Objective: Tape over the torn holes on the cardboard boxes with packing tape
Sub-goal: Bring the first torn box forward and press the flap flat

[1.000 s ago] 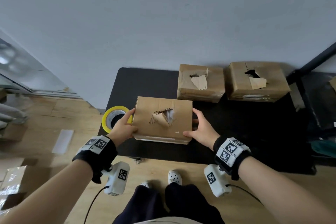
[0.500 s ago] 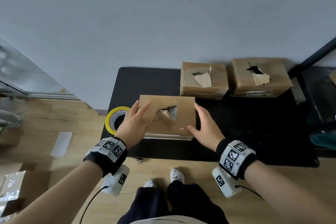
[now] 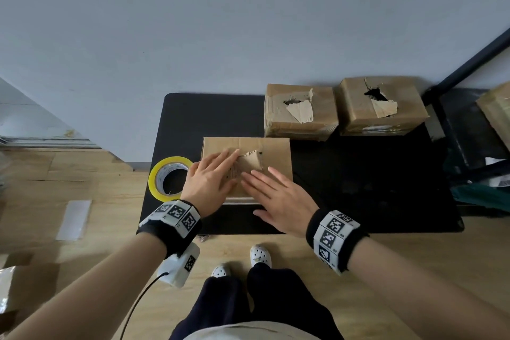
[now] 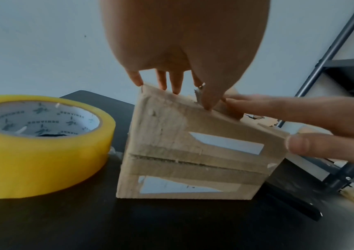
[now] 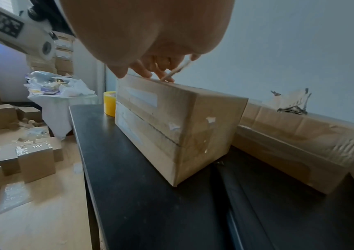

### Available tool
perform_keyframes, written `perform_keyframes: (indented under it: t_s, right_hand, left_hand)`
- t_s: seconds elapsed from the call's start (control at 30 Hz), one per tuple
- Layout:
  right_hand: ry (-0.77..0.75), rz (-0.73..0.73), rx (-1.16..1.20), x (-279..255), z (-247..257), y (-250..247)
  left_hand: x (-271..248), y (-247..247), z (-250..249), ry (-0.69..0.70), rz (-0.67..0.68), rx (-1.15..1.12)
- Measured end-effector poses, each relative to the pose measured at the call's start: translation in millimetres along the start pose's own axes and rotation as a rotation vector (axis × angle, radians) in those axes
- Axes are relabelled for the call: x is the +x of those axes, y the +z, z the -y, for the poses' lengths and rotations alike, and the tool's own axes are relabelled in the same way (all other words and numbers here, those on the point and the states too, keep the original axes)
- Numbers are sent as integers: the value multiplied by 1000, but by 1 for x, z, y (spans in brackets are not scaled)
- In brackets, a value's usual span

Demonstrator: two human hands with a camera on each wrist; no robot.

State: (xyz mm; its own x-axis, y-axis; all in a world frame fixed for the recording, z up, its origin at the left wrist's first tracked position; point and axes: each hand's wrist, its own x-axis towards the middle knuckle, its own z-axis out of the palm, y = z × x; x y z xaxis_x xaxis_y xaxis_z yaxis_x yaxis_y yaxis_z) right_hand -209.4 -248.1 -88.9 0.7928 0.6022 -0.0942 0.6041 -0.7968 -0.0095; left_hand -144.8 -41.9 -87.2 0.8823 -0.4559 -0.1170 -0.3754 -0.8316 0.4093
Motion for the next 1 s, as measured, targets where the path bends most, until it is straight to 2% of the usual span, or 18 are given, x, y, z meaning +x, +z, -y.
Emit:
perform_keyframes:
  t_s: [0.17,0.33,0.57,0.7,0.83,1.0]
  right_hand:
    - [94,96,38,6,-2,6]
    - [145,103,51,11,0,11]
    - [153,36,117,15,2,10]
    - [234,103,134,25,-12,2]
    - [250,183,148,25,-19,7]
    - [242,166,171,23,-18,8]
  left_hand:
    - [-5,-1,11,34,65,-32]
    - [-5,5,19,125,133,125]
    - [-7,7,17,123,122,205]
    - [-8,8,15,109,134,191]
    - [-8,10,14,98,139,193]
    - [-10,11,12,73,152,212]
